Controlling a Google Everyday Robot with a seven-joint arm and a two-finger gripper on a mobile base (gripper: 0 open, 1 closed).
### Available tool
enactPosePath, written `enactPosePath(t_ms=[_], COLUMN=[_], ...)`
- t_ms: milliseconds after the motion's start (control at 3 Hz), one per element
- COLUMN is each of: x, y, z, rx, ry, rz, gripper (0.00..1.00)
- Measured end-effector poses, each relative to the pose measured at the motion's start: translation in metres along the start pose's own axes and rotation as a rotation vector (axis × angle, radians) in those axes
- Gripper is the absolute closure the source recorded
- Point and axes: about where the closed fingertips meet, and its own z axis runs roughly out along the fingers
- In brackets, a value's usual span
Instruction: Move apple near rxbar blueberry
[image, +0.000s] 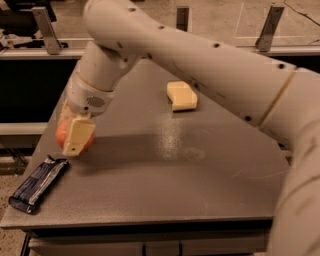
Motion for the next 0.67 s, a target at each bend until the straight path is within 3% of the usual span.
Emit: enactPosePath(t_ms=[333,667], x=[-0.0116,-0.0133], y=[-0.0101,-0.0094], z=[0.0316,0.0333], rx=[-0.061,-0.064], ry=[0.030,0.030], rz=[-0.030,-0.034], gripper=[0.58,0.35])
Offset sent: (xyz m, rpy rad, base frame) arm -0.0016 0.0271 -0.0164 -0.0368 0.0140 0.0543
